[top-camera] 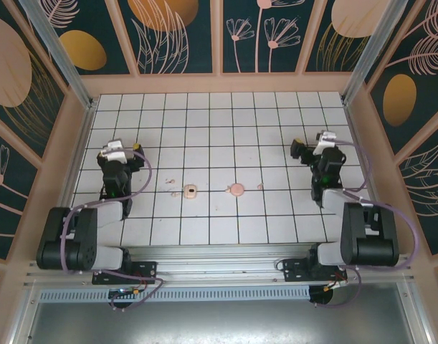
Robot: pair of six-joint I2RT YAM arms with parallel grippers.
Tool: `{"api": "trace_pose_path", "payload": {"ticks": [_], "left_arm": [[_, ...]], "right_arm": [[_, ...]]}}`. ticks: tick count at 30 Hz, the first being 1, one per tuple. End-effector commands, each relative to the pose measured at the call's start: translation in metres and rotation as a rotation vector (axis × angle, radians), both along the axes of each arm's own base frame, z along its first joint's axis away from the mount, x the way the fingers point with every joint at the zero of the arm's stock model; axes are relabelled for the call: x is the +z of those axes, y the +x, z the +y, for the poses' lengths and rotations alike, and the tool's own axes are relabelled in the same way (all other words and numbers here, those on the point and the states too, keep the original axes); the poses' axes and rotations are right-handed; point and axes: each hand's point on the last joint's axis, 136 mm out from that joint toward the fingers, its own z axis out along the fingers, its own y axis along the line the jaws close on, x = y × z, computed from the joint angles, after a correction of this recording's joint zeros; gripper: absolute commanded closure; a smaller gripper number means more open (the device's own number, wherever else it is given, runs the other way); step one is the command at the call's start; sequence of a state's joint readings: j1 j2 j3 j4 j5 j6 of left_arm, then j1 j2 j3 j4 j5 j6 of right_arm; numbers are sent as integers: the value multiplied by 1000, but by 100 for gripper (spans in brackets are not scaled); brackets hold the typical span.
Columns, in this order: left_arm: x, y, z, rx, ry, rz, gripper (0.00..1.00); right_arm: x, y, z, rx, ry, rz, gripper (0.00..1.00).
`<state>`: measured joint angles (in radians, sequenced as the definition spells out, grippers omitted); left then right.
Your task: Insert the wireless bluetooth earbuds into the charging case
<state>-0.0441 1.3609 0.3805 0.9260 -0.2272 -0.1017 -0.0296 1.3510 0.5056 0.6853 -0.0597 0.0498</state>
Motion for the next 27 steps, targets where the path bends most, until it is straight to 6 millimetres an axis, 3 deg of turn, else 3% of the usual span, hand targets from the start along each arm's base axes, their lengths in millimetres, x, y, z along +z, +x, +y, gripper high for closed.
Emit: {"api": "trace_pose_path", "payload": {"ticks": [1, 5, 9, 15, 20, 27], "left_arm": [[18, 10, -18, -96, -75, 93, 14], [50, 16, -53, -270, -213, 123, 30], [61, 13, -79, -345, -258, 202, 34], [43, -1, -114, -415, -233, 382, 37], [13, -18, -128, -408, -290, 564, 43], [-7, -31, -128, -384, -295, 611, 44]], "right_arm": [[-2, -3, 11, -5, 116, 238, 1], [-1, -7, 34, 0, 169, 467, 1], [-7, -30, 83, 106, 105, 653, 1], [-19, -82, 158, 300, 47, 820, 1], [-35, -119, 187, 341, 7, 905, 11], [-75, -156, 217, 412, -99, 1028, 20]]}}
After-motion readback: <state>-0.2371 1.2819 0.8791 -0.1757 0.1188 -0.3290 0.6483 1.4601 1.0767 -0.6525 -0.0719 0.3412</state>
